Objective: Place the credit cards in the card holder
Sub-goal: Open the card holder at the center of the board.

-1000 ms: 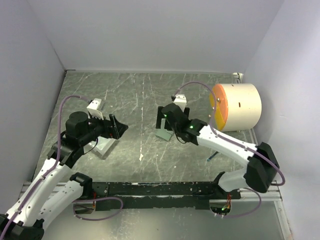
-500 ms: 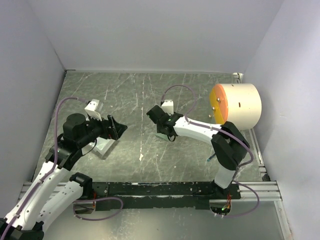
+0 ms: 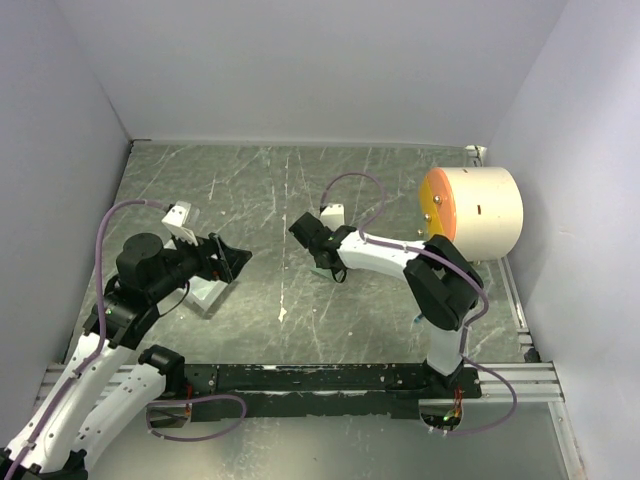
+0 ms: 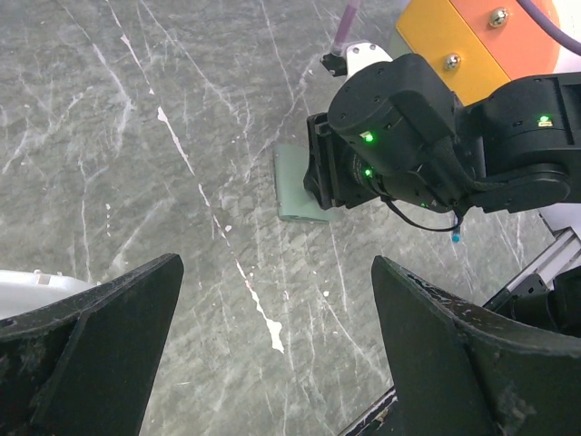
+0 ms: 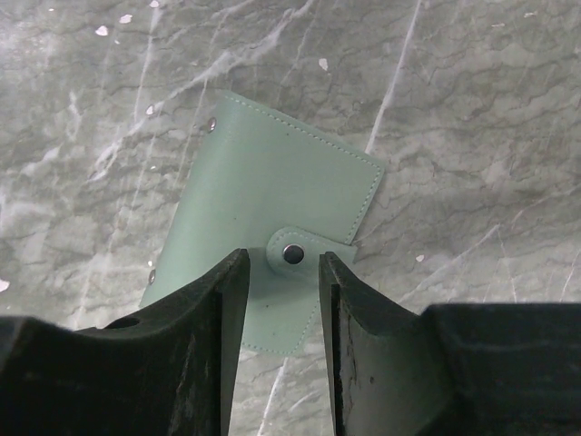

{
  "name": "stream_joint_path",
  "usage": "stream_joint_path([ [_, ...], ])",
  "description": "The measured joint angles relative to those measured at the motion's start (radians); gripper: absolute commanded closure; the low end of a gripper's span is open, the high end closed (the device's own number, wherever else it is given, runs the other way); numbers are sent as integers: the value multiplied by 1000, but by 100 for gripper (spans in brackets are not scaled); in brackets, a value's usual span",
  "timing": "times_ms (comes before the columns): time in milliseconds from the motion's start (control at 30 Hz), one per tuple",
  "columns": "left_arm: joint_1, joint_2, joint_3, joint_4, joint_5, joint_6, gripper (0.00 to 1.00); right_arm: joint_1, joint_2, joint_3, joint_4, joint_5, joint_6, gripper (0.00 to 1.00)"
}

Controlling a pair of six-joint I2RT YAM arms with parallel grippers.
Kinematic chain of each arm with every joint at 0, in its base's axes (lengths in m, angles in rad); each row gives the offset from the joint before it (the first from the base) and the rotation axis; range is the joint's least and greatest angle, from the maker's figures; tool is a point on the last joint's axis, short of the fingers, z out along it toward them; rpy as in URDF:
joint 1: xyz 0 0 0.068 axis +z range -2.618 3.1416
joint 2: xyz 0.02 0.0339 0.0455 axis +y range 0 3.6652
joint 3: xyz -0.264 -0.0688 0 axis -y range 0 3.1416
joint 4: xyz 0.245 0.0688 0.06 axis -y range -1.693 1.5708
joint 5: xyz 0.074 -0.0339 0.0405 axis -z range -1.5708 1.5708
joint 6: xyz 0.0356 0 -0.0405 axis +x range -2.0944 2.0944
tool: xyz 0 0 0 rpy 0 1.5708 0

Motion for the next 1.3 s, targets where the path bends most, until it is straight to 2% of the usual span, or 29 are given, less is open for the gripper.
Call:
stream_joint_path([
  [233, 0, 0, 0, 0, 0, 0, 3, -20, 29, 0, 8, 6, -2, 65],
  [367, 0, 0, -2, 0, -1, 0, 3, -26, 31, -3, 29, -13, -17, 71],
  [533, 0, 20, -3, -3, -23, -4, 0, -25, 21, -39, 85, -19, -41, 87],
  [600, 1, 32, -3, -8, -40, -14, 11, -26, 1, -73, 122, -25, -63, 95],
  [700, 1, 50, -3, -11, -45, -40, 13, -26, -38, -132, 185, -38, -97, 100],
  [800, 2, 75, -10, -10, -27, -78, 14, -23, -88, -206, 255, -57, -119, 100],
  [1067, 2, 168, -71, 1, 73, -195, 28, 31, -217, -378, 379, -113, -151, 100],
  [1300, 0, 270, -83, 21, 124, -235, 35, 107, -339, -458, 394, -213, -168, 100],
])
